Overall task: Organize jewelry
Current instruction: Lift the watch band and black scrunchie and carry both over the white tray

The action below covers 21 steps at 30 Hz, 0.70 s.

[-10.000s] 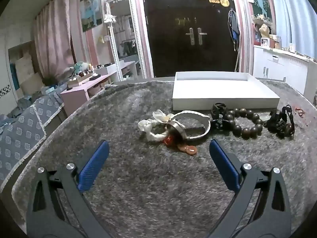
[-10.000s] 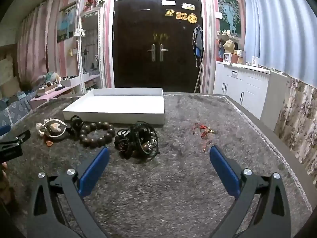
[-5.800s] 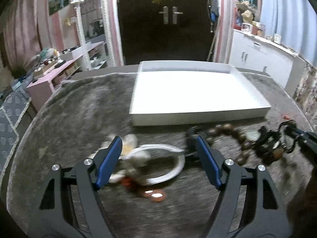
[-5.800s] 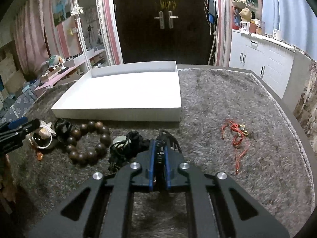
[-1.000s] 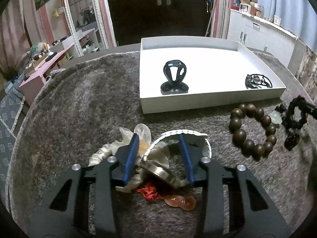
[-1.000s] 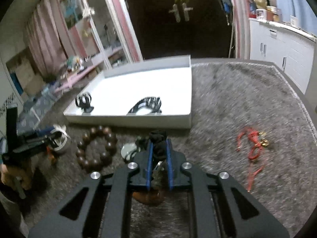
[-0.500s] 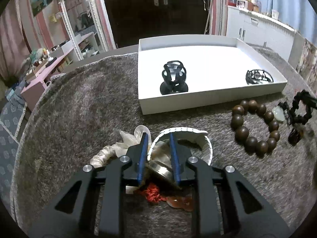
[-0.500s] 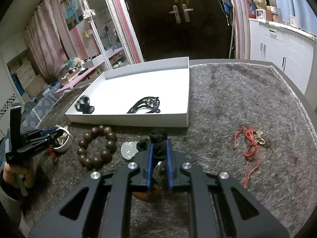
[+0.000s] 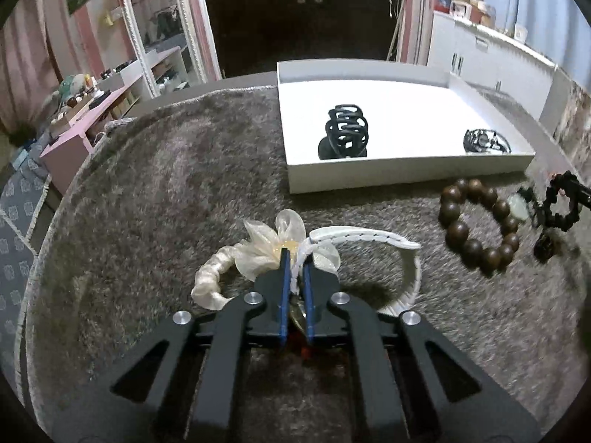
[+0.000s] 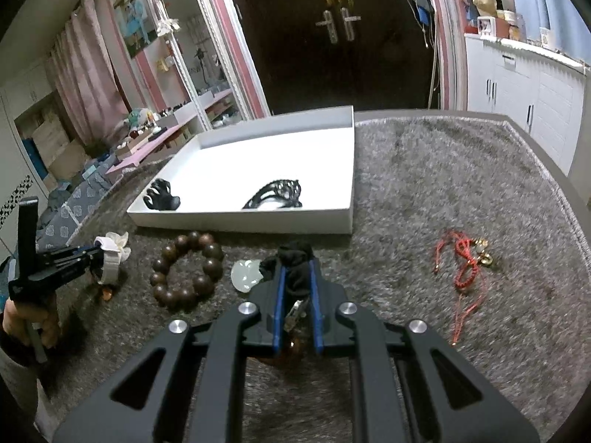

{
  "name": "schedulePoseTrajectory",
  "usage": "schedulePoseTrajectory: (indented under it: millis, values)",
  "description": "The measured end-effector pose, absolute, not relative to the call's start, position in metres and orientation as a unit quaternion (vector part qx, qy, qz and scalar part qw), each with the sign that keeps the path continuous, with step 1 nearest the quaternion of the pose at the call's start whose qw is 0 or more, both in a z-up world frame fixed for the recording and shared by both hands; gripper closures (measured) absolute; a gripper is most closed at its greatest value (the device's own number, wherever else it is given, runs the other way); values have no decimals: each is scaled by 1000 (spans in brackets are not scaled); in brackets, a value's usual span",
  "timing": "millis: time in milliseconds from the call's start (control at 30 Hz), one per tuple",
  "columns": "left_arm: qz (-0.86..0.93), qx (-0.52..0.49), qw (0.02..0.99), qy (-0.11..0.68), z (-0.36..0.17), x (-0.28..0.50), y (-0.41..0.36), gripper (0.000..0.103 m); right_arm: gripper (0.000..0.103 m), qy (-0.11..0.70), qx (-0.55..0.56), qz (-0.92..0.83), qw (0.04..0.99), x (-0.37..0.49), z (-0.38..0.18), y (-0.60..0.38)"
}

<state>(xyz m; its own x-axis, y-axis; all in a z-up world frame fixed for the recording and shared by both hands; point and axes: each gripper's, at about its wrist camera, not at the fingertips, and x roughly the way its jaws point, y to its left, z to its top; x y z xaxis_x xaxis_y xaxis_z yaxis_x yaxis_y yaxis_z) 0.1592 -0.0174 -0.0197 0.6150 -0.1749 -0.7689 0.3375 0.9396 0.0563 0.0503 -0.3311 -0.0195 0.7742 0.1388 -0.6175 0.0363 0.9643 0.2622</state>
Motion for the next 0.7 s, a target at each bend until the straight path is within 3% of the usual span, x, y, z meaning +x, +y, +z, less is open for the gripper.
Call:
schedulePoseTrajectory:
  millis: [700]
  values:
    - [-157,84,915,363,27,146,-24,102,91,295,124,21,947,33,20,-335]
